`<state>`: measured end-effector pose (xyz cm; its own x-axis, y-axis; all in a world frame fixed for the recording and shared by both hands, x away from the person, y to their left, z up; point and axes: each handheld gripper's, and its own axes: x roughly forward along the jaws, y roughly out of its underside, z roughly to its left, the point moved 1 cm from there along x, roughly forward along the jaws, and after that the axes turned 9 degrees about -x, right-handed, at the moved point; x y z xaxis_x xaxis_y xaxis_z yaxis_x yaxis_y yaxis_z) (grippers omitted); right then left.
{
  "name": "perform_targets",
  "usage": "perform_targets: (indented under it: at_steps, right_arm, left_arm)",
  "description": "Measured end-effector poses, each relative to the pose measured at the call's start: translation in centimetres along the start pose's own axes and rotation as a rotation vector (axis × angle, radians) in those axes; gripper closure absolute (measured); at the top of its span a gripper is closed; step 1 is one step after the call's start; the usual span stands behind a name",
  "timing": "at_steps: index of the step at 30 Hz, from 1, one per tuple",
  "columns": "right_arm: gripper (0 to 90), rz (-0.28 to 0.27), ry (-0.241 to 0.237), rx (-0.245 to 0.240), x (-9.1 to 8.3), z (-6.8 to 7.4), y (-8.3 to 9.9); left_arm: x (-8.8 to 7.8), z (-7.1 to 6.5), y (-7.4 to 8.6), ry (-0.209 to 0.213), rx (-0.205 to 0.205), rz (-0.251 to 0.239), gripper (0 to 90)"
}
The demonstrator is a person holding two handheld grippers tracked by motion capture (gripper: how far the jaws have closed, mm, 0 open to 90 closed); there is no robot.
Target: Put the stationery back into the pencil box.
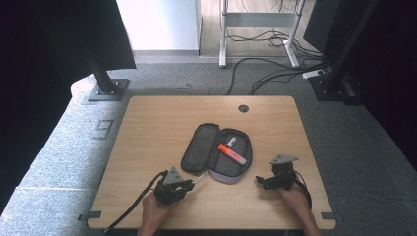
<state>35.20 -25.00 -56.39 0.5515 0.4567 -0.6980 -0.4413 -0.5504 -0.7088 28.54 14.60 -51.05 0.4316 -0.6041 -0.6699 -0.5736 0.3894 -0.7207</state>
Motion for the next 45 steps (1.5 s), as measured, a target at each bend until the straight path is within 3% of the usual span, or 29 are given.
perform_targets:
  at_steps: [7, 16, 35, 45]
  right_arm:
    - [0.0, 0.000, 0.000, 0.000, 0.0, 0.0, 0.0]
    - [0.0, 0.000, 0.000, 0.000, 0.0, 0.0, 0.0]
    - [0.0, 0.000, 0.001, 0.000, 0.0, 0.0, 0.0]
    - [0.0, 0.000, 0.001, 0.000, 0.0, 0.0, 0.0]
  left_arm:
    - [-0.3, 0.0, -1.3, -0.018, 0.010, -0.015, 80.0]
    - [0.0, -0.2, -2.9, -0.012, 0.014, -0.027, 80.0]
    - [2.1, -0.6, -6.2, -0.010, 0.031, -0.033, 80.0]
    - [3.3, -0.5, -8.1, -0.044, 0.049, -0.026, 79.9]
